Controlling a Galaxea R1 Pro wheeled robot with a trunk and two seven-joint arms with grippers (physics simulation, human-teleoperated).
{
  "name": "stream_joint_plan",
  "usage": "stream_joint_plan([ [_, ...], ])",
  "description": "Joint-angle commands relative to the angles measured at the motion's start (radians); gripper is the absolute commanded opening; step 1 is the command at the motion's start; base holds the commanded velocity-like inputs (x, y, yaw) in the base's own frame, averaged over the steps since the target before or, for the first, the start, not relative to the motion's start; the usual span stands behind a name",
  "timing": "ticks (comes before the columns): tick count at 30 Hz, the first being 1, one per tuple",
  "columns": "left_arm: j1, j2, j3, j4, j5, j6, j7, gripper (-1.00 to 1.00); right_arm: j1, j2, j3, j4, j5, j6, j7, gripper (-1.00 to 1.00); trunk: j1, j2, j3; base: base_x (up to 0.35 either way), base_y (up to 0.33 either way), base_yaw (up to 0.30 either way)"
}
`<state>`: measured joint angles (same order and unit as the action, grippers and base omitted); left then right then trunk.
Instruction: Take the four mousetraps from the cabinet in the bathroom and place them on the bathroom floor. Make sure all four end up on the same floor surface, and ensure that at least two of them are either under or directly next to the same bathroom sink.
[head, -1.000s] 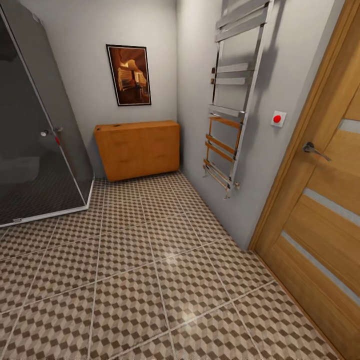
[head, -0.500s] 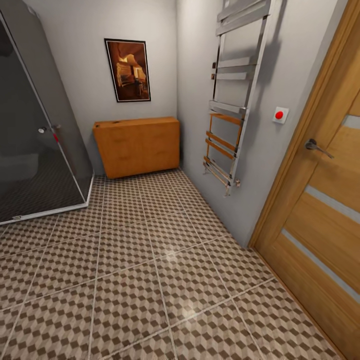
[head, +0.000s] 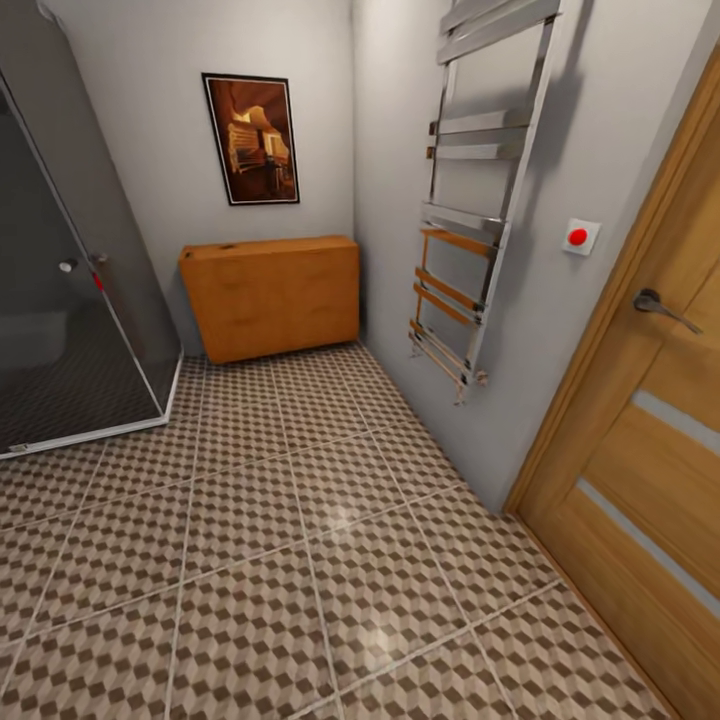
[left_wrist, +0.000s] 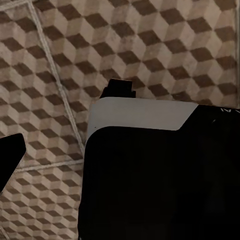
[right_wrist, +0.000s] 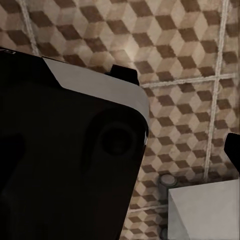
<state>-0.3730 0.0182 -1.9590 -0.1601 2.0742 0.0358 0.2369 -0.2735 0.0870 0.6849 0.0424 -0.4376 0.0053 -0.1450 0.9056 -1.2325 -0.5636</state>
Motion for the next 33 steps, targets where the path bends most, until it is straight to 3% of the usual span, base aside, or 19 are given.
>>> stream_joint_plan([
  [1,-0.001,0.001,-0.003,-0.004,0.0,0.001,0.007,1.0,-0.001,0.001,0.008,0.002,-0.007,-0.009,-0.002,1.0,0.001,0.0,-0.001,0.33,0.0,0.0],
  [12,-0.001,0.002,-0.003,-0.004,0.0,0.001,0.007,1.0,-0.001,0.003,0.008,0.002,-0.004,-0.035,-0.002,1.0,0.001,0.0,-0.004,0.333,0.0,0.067],
  [33,-0.001,0.001,-0.003,-0.004,0.0,0.001,0.007,1.0,0.0,0.003,0.01,0.002,-0.003,-0.039,-0.002,1.0,0.001,0.0,-0.022,0.334,0.0,0.228],
])
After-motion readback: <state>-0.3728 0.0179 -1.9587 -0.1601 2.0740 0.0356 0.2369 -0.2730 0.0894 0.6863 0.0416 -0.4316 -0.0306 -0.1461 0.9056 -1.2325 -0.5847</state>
